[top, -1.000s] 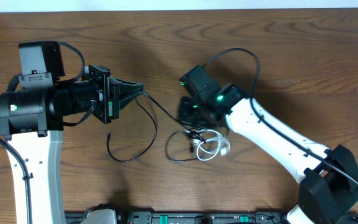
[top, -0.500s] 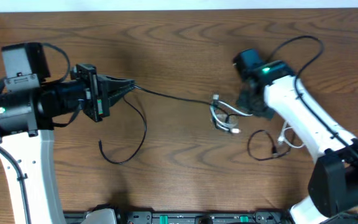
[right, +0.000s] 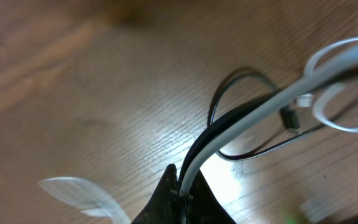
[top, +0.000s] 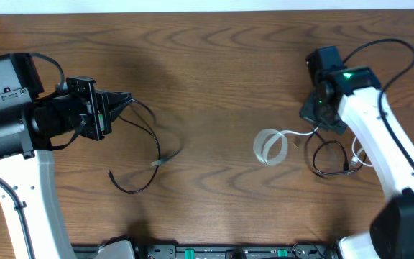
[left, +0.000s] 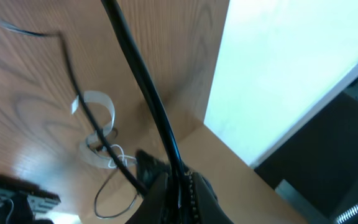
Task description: Untangle cables
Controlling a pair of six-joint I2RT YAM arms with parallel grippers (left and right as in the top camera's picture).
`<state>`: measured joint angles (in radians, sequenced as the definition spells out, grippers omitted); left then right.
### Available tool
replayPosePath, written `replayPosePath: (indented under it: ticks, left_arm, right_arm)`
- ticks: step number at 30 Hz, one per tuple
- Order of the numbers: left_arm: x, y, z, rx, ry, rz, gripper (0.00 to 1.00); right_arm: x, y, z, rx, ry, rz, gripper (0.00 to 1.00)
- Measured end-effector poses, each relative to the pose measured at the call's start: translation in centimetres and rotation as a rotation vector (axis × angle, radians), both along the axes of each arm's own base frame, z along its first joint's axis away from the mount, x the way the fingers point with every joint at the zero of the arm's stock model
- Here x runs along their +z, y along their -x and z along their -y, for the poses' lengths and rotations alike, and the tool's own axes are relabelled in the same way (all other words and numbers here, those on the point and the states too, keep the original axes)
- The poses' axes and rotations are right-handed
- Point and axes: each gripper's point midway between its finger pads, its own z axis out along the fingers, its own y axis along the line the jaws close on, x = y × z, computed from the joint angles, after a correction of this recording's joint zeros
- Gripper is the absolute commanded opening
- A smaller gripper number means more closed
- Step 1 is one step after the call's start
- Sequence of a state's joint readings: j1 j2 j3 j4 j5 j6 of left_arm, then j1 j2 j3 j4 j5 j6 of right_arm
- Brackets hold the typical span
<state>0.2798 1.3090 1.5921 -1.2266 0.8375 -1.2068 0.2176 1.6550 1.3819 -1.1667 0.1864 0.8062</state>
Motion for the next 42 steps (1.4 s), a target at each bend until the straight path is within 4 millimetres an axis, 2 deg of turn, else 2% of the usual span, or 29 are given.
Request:
replayPosePath:
  ticks: [3,4,6,8,10,11,14,16,18,20,23,26,31,35,37,42]
  left_arm:
    - [-0.1,-0.1,-0.2,0.007,-0.011,-0.002,0.08]
    - [0.0,-0.1,-0.1,0.004,-0.007,0.002,0.07]
    - [0.5,-0.3,0.2,-0.011,0.012,0.029,0.08]
    - [1.1,-0.5,0.6,-0.033,0.039,0.056,0.08]
    - [1.7,-0.4,1.2,-0.059,0.074,0.077,0.08]
    - [2.0,-0.4,1.4,-0.071,0.089,0.083,0.08]
    - [2.5,-0.1,2.0,-0.11,0.119,0.108,0.07]
    - [2.8,0.0,2.5,-0.134,0.126,0.121,0.07]
    - [3.0,0.2,3.0,-0.16,0.132,0.132,0.07]
    - [3.0,0.4,3.4,-0.173,0.127,0.135,0.07]
    - [2.7,0.5,3.7,-0.181,0.115,0.127,0.07]
    - [2.5,0.7,4.1,-0.193,0.104,0.116,0.07]
    - [1.9,0.8,4.9,-0.212,0.07,0.099,0.08]
    - [1.1,0.8,4.8,-0.195,0.025,0.071,0.07]
    - [0.8,0.7,4.7,-0.185,0.005,0.062,0.07]
    - [0.5,0.6,4.3,-0.167,-0.022,0.052,0.08]
  right_arm:
    - [1.8,0.1,0.5,-0.007,-0.002,0.057,0.06]
    - [2.1,0.1,0.6,-0.004,-0.003,0.067,0.13]
    - [2.4,0.1,0.7,0.013,-0.004,0.075,0.39]
    - [2.3,0.1,0.4,0.044,-0.018,0.068,0.79]
    - [2.2,0.1,-0.1,0.079,-0.038,0.06,0.95]
    - [2.2,0.1,-0.4,0.101,-0.053,0.058,0.99]
    - [2.2,-0.2,-1.6,0.175,-0.103,0.065,0.99]
    - [2.4,-0.8,-3.2,0.269,-0.169,0.086,0.99]
    - [2.8,-1.1,-5.6,0.398,-0.266,0.112,0.99]
    - [3.7,-1.1,-8.9,0.575,-0.404,0.158,0.99]
    - [5.8,0.3,-13.9,0.844,-0.616,0.223,0.99]
    - [8.0,2.2,-18.1,1.07,-0.776,0.296,0.99]
    - [10.4,5.0,-23.3,1.336,-0.902,0.397,0.97]
    - [11.7,6.7,-26.3,1.471,-0.945,0.459,0.99]
    - [12.4,7.0,-27.3,1.512,-0.953,0.502,0.99]
    - [15.4,6.7,-27.9,1.565,-0.939,0.643,0.99]
